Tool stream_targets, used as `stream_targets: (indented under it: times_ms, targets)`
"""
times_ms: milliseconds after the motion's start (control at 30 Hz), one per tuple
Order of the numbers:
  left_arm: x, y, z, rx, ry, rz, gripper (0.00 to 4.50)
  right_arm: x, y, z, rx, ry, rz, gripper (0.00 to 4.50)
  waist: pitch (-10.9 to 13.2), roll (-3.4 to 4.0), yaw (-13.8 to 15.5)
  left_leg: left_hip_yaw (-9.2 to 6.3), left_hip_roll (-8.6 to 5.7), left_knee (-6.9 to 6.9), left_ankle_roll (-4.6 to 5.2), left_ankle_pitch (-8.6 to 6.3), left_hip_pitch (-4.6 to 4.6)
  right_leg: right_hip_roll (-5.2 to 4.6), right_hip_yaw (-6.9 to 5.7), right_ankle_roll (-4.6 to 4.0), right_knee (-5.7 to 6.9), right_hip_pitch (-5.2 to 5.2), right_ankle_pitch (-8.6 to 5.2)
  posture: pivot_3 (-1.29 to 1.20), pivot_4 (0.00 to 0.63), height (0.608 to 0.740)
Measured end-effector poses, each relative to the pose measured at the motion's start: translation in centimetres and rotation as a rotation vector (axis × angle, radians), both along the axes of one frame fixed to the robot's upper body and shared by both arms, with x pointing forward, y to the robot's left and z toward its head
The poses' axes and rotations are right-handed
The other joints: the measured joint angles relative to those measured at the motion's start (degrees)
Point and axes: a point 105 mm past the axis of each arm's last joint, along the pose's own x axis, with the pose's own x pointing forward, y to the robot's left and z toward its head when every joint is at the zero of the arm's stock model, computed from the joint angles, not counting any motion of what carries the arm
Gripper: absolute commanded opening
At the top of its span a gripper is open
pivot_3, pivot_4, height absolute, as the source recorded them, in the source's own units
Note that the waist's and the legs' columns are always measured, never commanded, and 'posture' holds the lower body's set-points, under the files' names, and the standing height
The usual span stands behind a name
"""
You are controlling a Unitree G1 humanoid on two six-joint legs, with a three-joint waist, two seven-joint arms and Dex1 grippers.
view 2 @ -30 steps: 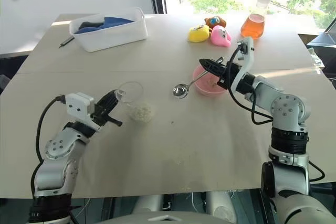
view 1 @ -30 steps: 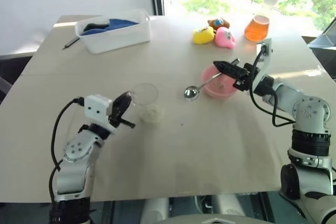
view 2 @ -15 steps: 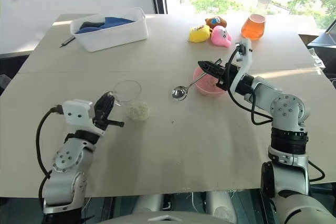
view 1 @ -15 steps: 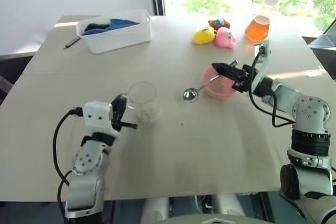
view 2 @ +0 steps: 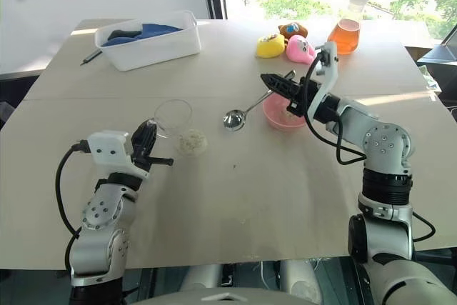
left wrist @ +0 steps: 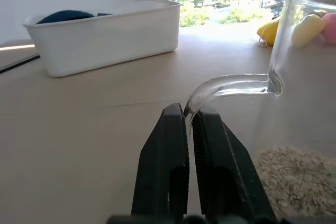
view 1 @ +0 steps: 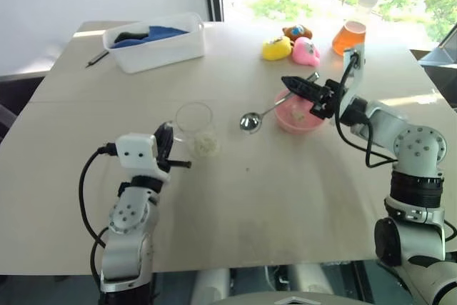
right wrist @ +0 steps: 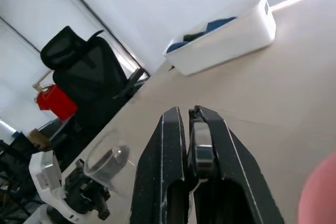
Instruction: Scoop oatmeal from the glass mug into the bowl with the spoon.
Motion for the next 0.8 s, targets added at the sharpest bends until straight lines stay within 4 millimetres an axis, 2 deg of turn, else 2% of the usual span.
stream_targets:
  times_ms: [367,467,600,800]
  targets:
    - [0.3,0.0,-0.8,-0.01,0.032,-0.015,0.24,0.1,-0.2,-0.3,0.006,0.004,-0.01,0.0,0.0,0.0,0.0,0.0,0.0,0.01,0.0,0.0,-0.01,-0.01,0.0,0.0,0.01,0.0,0.0,0.0,0.15,0.74]
    - [0.3,-0.1,-0.8,-0.018,0.032,-0.02,1.02,0.1,-0.3,-0.4,0.011,0.003,-0.011,0.0,0.0,0.0,0.0,0.01,0.0,0.0,-0.01,0.0,-0.01,-0.01,0.01,0.0,0.0,0.0,0.0,0.0,0.15,0.74]
    - [0.2,-0.1,-1.1,-0.011,0.043,-0.018,2.83,0.3,-0.6,-0.6,0.021,0.005,-0.007,0.0,0.0,0.0,0.0,0.01,0.0,0.01,0.0,0.0,0.0,-0.01,0.0,0.0,0.01,0.0,0.0,0.0,0.15,0.74]
    - [0.2,-0.5,-1.4,0.0,0.054,-0.041,2.83,0.5,-1.1,-1.1,0.013,0.004,-0.009,0.0,0.0,0.0,0.0,0.01,-0.01,0.01,0.0,0.0,0.0,-0.01,0.0,0.0,0.01,0.0,0.0,0.0,0.15,0.74]
